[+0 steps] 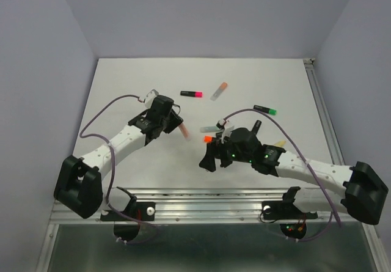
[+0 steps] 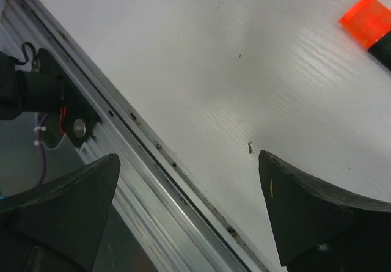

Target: Open the pen caps

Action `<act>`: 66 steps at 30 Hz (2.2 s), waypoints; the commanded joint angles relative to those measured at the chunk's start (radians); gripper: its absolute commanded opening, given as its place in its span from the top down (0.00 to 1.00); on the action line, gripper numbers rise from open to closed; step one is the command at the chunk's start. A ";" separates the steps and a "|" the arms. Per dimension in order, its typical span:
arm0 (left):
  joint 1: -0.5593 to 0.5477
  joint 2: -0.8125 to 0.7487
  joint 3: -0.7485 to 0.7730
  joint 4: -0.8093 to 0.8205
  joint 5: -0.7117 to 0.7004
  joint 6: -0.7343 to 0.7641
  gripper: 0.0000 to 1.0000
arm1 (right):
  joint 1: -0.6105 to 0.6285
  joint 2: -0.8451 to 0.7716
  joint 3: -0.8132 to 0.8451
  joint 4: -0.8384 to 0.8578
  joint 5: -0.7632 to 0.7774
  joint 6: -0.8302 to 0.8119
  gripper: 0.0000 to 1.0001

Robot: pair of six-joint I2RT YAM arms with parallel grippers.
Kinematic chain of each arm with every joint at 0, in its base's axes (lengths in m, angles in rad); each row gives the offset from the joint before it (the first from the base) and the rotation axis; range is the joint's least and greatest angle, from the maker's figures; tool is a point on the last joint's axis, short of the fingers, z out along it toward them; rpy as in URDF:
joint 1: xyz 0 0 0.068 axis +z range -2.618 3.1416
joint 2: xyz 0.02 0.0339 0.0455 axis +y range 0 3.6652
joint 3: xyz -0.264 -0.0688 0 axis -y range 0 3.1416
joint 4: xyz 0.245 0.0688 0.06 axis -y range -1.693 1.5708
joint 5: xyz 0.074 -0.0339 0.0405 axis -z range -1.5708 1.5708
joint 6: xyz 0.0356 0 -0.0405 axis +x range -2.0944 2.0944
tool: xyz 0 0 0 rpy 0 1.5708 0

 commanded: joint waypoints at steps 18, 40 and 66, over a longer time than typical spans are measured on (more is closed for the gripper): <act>-0.167 -0.280 -0.217 0.141 0.018 -0.153 1.00 | 0.141 0.315 0.248 0.237 0.300 0.008 0.09; -0.198 -0.252 -0.228 0.211 -0.161 -0.151 1.00 | 0.152 0.372 0.253 0.198 0.219 0.094 0.99; 0.087 -0.087 -0.118 0.077 -0.163 0.115 1.00 | 0.106 0.029 0.059 -0.190 0.339 0.306 0.99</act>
